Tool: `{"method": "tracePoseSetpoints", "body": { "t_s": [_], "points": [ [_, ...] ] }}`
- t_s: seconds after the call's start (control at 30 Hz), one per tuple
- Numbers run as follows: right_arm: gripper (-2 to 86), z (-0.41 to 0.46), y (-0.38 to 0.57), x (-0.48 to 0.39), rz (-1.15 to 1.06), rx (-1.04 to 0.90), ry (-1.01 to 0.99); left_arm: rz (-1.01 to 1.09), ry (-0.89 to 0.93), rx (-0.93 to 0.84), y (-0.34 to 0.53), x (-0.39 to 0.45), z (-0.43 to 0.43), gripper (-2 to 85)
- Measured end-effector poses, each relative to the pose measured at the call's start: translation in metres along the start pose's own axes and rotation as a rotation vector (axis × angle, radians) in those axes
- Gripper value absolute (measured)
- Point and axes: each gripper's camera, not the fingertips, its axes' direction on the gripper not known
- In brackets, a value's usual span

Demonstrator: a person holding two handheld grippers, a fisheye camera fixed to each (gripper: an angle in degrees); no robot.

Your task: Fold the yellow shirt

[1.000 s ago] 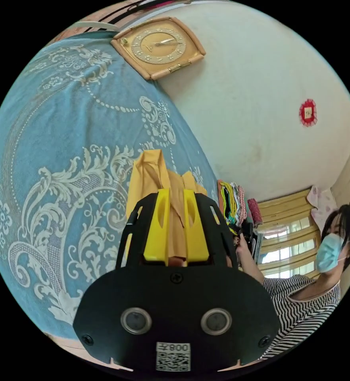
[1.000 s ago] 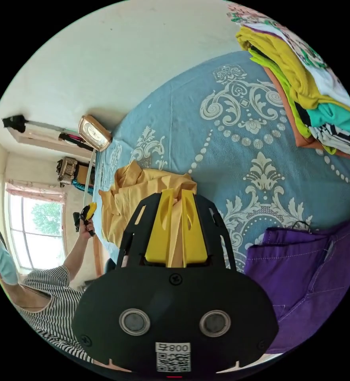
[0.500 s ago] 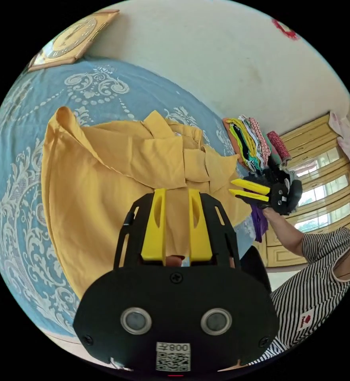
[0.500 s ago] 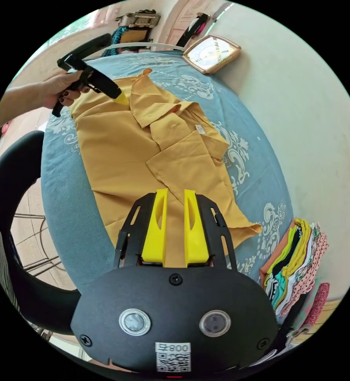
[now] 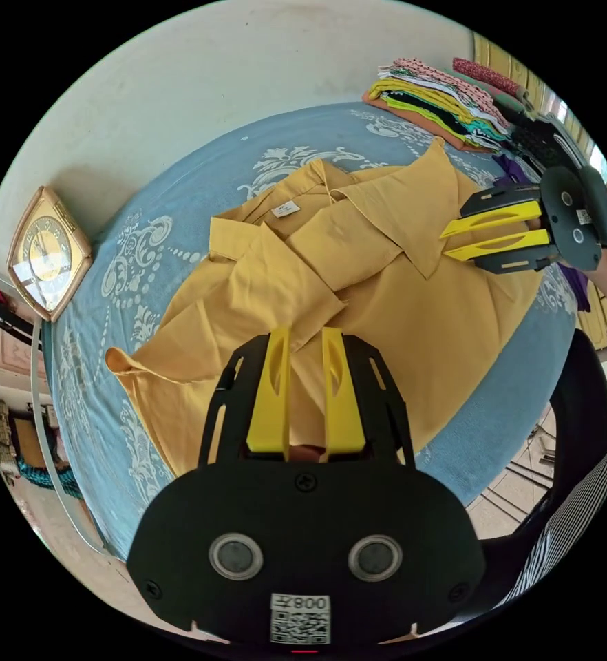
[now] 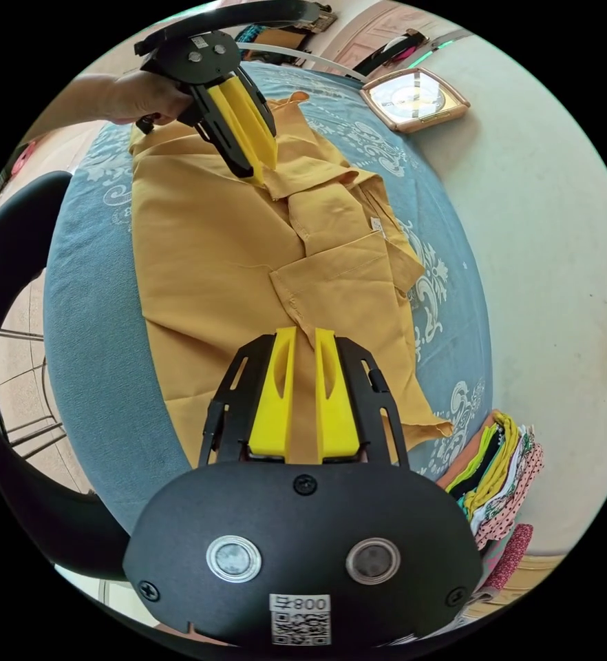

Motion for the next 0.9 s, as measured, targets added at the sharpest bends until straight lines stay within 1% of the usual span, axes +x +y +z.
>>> {"method": "tracePoseSetpoints", "body": {
  "t_s": [0.17,0.3,0.47,0.67,0.73,0.8,0.9],
  "points": [
    [3.6,-0.005,-0.023,0.001,0.012,-0.001,0.018,-0.013,-0.032,0.002,-0.033,0.011,-0.019,2.2],
    [1.1,-0.011,-0.037,0.006,0.036,0.003,0.034,-0.019,-0.046,0.017,-0.049,0.014,-0.037,1.0],
    [0.3,-0.025,-0.046,0.02,0.078,0.033,0.057,-0.017,-0.094,0.079,-0.07,0.013,-0.075,0.5],
    [0.2,-0.046,-0.057,0.068,0.163,0.099,0.094,-0.005,-0.179,0.16,-0.11,-0.013,-0.113,0.5],
    [0.3,-0.053,-0.062,0.1,0.209,0.125,0.08,-0.002,-0.201,0.191,-0.127,-0.026,-0.123,0.7],
    [0.5,-0.055,-0.067,0.125,0.243,0.145,0.072,-0.001,-0.202,0.202,-0.146,-0.04,-0.126,1.0],
    [1.5,-0.042,-0.084,0.164,0.274,0.121,0.055,-0.034,-0.143,0.186,-0.178,-0.067,-0.12,2.3]
  ]
}}
